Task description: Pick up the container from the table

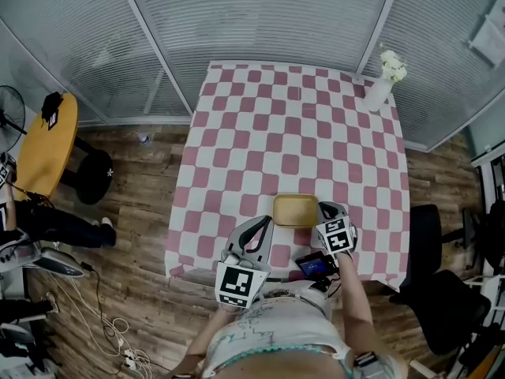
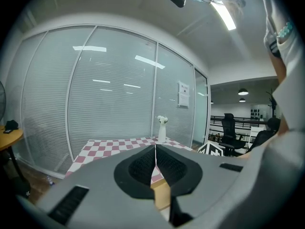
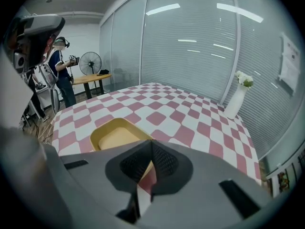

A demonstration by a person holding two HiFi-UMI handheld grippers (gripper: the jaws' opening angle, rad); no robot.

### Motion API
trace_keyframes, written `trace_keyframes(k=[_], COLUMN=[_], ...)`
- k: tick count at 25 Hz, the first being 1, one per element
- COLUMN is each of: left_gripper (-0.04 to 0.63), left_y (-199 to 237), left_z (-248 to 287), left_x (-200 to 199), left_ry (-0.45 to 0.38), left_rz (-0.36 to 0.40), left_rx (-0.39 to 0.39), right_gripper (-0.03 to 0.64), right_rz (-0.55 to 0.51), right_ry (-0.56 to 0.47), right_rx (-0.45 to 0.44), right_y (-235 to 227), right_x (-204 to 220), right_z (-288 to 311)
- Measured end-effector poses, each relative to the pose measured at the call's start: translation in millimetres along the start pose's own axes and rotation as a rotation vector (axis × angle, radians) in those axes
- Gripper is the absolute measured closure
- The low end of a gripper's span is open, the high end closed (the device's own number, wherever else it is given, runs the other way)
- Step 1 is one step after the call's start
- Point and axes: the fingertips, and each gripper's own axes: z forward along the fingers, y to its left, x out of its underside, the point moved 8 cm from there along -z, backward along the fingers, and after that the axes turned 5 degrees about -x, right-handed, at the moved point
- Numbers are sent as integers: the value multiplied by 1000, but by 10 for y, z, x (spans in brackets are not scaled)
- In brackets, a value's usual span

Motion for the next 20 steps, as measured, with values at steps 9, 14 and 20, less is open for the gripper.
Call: trace_keyframes(k=[9,14,20], left_gripper=[578,578,578], left_y=[53,92,98], left_z=[-23,-33,-41], left_x=[38,56,68], left_ry=[15,20,20], left_rz=[-5,-10,-9], left_rx=[-30,-42,-43], right_gripper=[623,623,558], right_rz=[20,32,169], right_ry=[68,85,96], right_rx=[-35,-28,-26], right_y=[-16,-15,-105], right_x=[167,184,268], right_z=[186,232,300])
